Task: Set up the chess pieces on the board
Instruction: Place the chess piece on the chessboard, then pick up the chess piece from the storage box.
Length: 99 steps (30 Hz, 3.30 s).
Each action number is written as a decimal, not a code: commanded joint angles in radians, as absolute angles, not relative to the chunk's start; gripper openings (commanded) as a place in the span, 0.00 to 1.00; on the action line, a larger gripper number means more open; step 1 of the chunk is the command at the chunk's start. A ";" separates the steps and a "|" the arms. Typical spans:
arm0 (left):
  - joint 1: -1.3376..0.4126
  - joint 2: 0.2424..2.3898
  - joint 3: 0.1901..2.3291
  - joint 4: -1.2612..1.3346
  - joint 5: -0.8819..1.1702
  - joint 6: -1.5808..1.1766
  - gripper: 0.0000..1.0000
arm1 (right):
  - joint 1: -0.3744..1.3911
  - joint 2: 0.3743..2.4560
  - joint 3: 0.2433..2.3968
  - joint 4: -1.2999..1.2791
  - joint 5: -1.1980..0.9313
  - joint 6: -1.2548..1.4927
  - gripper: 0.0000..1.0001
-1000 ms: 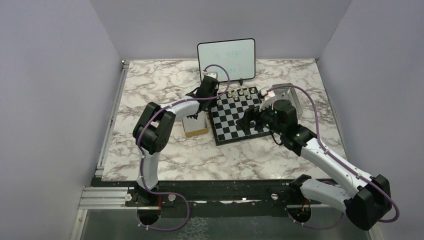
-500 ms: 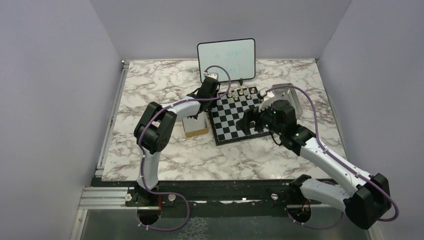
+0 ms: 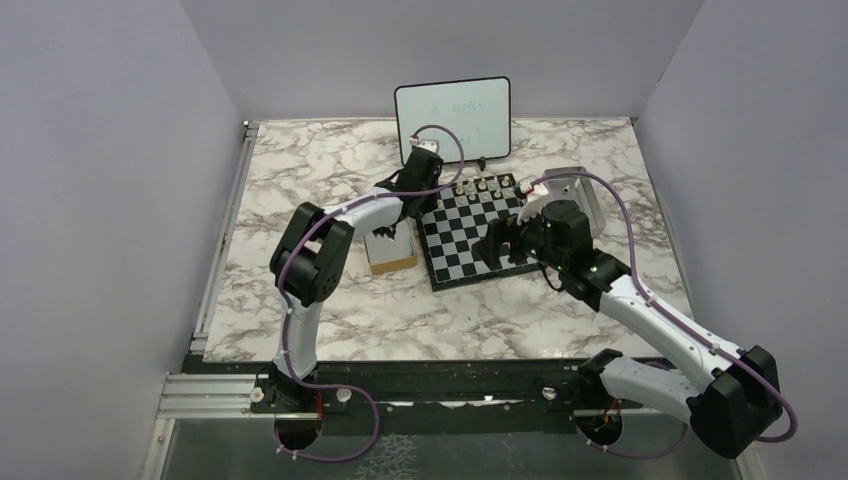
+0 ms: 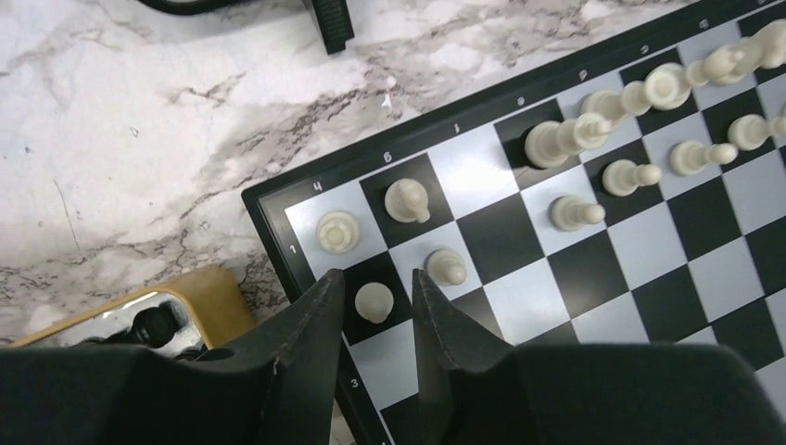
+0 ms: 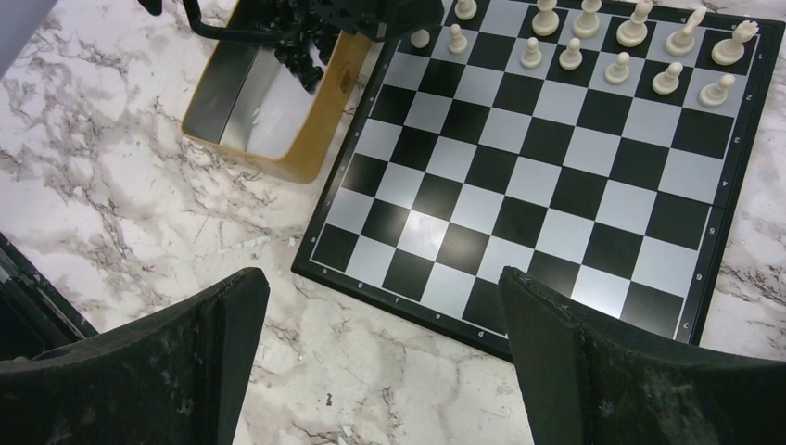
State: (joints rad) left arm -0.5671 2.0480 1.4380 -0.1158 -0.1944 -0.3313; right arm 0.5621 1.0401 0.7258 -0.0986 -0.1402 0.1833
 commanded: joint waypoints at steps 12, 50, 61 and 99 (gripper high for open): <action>-0.573 1.895 1.542 -0.206 -0.095 -0.373 0.49 | 0.566 1.086 0.775 -0.156 -0.027 0.295 1.00; -0.569 1.066 0.868 -0.349 -0.140 -0.139 0.99 | 0.050 1.533 1.018 -0.024 0.197 0.253 0.54; -0.569 1.067 0.841 -0.354 -0.152 -0.115 0.99 | -0.022 1.804 1.199 -0.012 0.172 0.240 0.36; -0.569 1.086 0.841 -0.353 -0.146 -0.110 0.99 | -0.043 2.062 1.376 -0.061 0.132 0.239 0.34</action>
